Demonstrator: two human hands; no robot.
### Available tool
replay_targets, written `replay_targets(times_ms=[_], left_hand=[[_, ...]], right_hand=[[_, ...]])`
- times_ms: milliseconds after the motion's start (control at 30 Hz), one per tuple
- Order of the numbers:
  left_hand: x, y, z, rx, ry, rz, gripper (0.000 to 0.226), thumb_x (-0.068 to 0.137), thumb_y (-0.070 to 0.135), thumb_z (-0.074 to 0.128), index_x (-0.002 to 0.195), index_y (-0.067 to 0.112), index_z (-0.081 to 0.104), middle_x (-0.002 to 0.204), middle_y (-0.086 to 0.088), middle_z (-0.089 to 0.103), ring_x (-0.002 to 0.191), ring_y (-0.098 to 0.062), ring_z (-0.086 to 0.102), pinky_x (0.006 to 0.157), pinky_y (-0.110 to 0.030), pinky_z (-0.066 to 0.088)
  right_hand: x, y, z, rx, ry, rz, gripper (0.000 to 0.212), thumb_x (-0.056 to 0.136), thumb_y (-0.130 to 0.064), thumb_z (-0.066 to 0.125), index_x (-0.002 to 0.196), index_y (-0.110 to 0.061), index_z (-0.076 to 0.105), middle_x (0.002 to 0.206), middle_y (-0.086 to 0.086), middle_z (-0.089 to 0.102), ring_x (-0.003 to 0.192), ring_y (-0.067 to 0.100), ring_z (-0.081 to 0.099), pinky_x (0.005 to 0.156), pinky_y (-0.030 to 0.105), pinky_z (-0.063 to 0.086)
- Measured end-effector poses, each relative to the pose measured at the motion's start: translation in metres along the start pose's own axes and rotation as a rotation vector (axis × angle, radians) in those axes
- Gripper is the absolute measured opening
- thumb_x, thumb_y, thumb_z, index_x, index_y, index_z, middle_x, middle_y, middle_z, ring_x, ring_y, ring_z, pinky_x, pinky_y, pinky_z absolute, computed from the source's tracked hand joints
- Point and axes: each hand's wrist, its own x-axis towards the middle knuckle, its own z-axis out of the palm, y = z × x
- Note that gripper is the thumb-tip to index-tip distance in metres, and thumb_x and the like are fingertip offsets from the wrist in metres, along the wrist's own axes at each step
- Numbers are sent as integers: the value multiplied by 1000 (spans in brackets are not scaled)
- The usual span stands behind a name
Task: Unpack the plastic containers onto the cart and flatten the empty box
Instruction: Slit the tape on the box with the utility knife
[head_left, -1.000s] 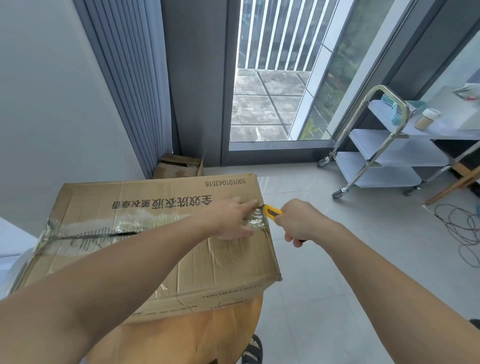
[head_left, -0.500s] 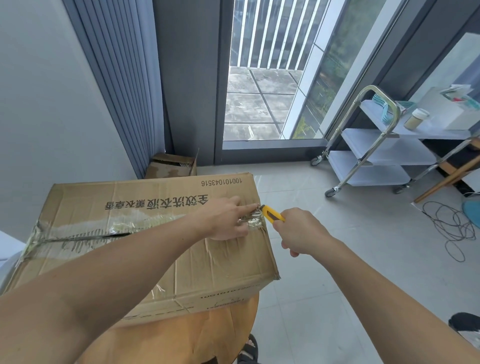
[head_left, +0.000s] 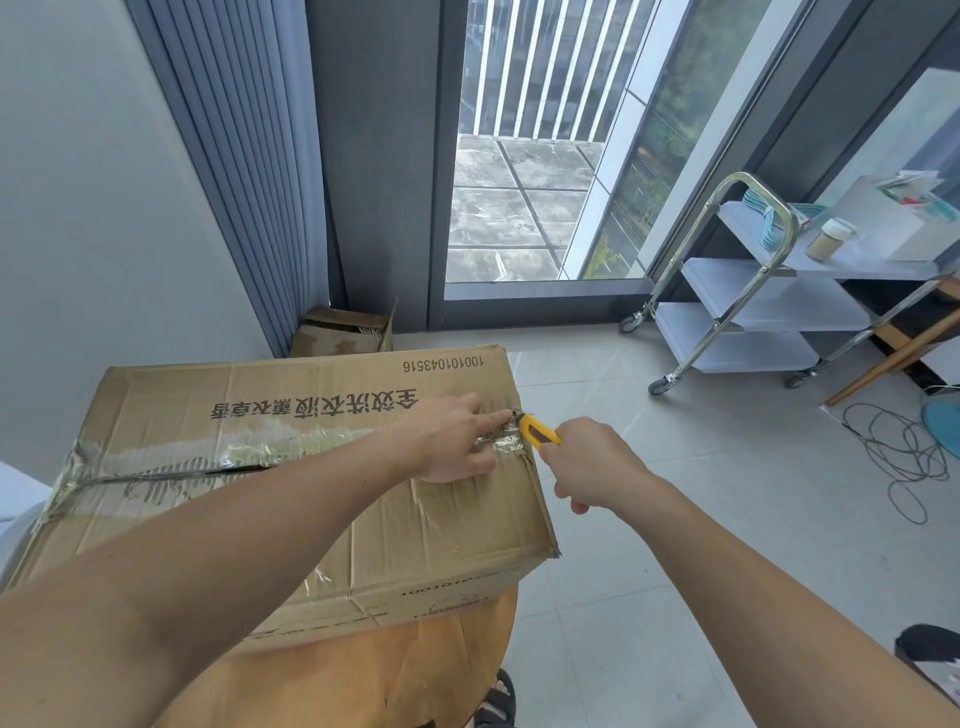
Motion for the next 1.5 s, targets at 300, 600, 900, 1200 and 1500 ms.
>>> replay_targets(times_ms=[300,600,900,1200,1500], left_hand=[[0,5,-1,63,-8,-4,62,98,49,32,157,33,23,94,0,35,83,-21,44,69,-35,41],[-2,5,-2,57,-6,-5,62,98,50,30,157,33,22,96,-1,36,87,-21,48,71,-36,45],[-2,6,-1,52,-9,-19,62,99,49,29,158,34,20,97,-1,34,88,-20,43,73,-36,41],[-2,2,5,31,-5,-38,62,97,51,25,157,35,18,101,-1,41,91,-20,45,83,-40,47],[-2,2,2,-8,-23,-67,70,97,50,34,159,22,17,122,-3,48,95,-17,40,87,-36,41]], right_hand=[[-1,-2,-9,-50,-68,32,18,94,-12,43,97,-4,58,81,14,75,46,21,63,66,31,50],[-12,-1,-18,-42,-132,35,12,93,-7,42,85,-6,52,69,10,69,35,18,54,51,23,43],[-26,1,-25,8,-197,65,15,97,-12,44,93,-2,54,64,9,64,33,17,48,44,20,41],[-19,9,-34,90,-28,3,22,97,-19,43,98,-4,59,77,10,72,43,19,58,60,29,46],[2,-1,-10,20,6,-30,23,98,-21,40,95,-6,58,81,9,73,48,20,64,68,33,52]])
